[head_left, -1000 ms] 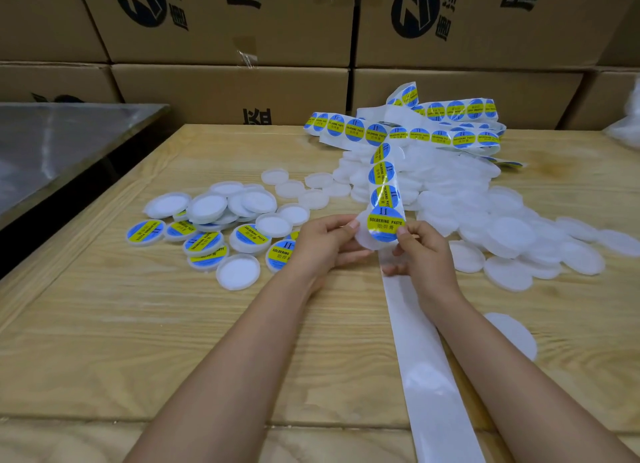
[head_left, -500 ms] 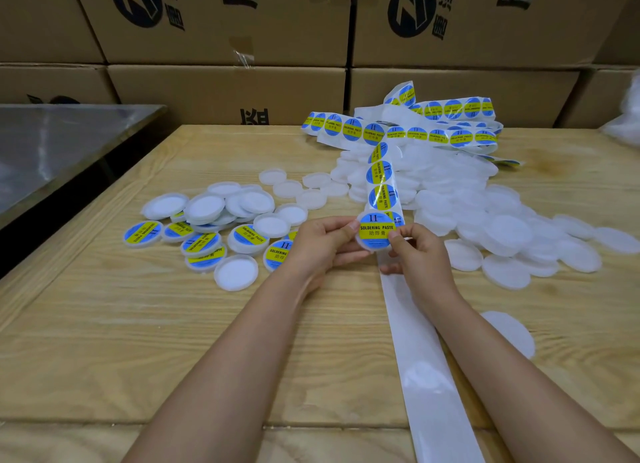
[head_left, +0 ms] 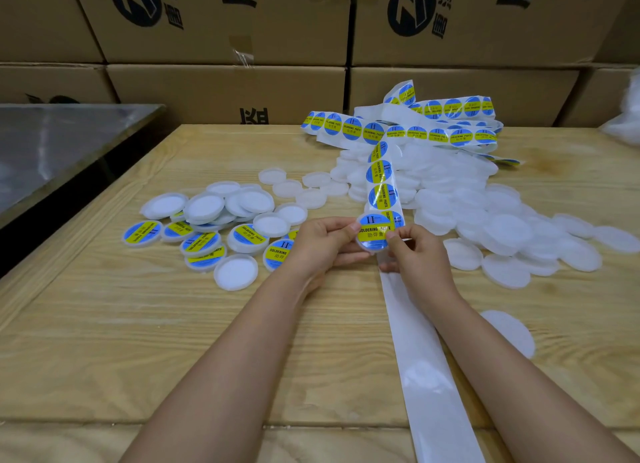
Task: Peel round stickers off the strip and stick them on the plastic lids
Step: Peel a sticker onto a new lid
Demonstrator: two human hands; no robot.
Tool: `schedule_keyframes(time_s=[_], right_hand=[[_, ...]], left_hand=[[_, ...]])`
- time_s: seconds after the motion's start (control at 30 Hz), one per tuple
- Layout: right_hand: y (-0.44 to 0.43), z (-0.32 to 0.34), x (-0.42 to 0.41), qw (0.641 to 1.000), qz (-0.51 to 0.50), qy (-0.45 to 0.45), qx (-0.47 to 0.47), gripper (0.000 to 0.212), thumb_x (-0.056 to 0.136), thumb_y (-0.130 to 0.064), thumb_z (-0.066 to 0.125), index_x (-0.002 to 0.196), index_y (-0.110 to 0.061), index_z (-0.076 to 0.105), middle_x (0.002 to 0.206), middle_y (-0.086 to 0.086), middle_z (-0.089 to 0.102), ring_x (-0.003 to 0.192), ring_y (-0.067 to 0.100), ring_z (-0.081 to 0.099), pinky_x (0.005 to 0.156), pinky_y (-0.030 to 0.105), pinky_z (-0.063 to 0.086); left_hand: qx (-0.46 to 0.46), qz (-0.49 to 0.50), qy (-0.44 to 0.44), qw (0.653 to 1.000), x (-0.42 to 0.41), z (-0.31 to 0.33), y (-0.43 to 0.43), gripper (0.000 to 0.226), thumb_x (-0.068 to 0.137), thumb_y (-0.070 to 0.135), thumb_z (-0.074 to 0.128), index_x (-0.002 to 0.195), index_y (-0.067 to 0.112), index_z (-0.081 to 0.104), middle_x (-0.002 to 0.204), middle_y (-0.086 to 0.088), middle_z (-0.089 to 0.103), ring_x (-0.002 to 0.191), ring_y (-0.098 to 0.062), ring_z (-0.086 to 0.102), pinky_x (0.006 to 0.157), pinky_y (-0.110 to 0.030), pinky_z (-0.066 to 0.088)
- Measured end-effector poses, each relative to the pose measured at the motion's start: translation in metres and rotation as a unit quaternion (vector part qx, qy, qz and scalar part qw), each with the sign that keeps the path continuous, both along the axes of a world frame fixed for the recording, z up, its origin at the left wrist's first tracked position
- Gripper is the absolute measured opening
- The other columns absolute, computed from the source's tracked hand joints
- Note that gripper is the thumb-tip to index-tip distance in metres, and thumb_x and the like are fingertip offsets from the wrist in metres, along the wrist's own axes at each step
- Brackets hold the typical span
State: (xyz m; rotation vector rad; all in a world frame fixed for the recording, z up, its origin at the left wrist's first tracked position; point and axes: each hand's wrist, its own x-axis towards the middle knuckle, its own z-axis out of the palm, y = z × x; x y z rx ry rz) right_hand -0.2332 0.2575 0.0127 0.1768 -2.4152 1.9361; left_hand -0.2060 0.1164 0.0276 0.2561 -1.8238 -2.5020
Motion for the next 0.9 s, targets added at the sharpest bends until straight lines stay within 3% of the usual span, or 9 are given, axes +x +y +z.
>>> schedule_keyframes(time_s=[0.23, 0.5, 0.7, 0.9], right_hand=[[-0.0004, 0.0022, 0.0014, 1.000, 0.001, 0.000, -0.001, 0.018, 0.093, -0.017, 0.055, 0.075, -0.016, 0.055, 0.071, 0.002, 0.061, 0.064, 0.031, 0.067, 0.079, 0.054, 0.052], [-0.0003, 0.0012, 0.0015, 1.000, 0.013, -0.005, -0.018, 0.017, 0.093, -0.015, 0.055, 0.077, -0.014, 0.056, 0.070, -0.001, 0.058, 0.048, 0.006, 0.061, 0.079, 0.058, 0.052], [-0.0004, 0.0019, 0.0015, 1.000, 0.002, -0.003, 0.000, 0.014, 0.093, -0.016, 0.055, 0.079, -0.013, 0.057, 0.073, 0.002, 0.061, 0.057, 0.021, 0.065, 0.079, 0.055, 0.052], [-0.0006, 0.0012, 0.0019, 1.000, -0.006, 0.005, 0.014, 0.014, 0.093, -0.018, 0.055, 0.081, -0.010, 0.057, 0.070, 0.000, 0.061, 0.054, 0.017, 0.066, 0.071, 0.042, 0.053]], left_hand=[[-0.001, 0.006, -0.004, 1.000, -0.0007, 0.0002, 0.0006, 0.014, 0.092, 0.007, 0.056, 0.100, -0.003, 0.063, 0.091, -0.020, 0.068, 0.067, -0.019, 0.071, 0.064, -0.027, 0.059], [-0.004, 0.005, -0.005, 1.000, -0.0018, 0.0001, 0.0000, 0.014, 0.092, 0.008, 0.055, 0.100, -0.001, 0.063, 0.091, -0.018, 0.069, 0.069, -0.020, 0.071, 0.066, -0.029, 0.060], [-0.011, 0.007, -0.005, 1.000, -0.0007, -0.0003, 0.0008, 0.014, 0.092, 0.006, 0.055, 0.101, -0.002, 0.062, 0.091, -0.018, 0.069, 0.068, -0.019, 0.071, 0.067, -0.029, 0.060], [-0.018, 0.014, -0.001, 1.000, -0.0005, -0.0003, 0.0021, 0.014, 0.092, 0.006, 0.056, 0.101, -0.003, 0.062, 0.085, -0.016, 0.070, 0.067, -0.019, 0.071, 0.064, -0.028, 0.060]])
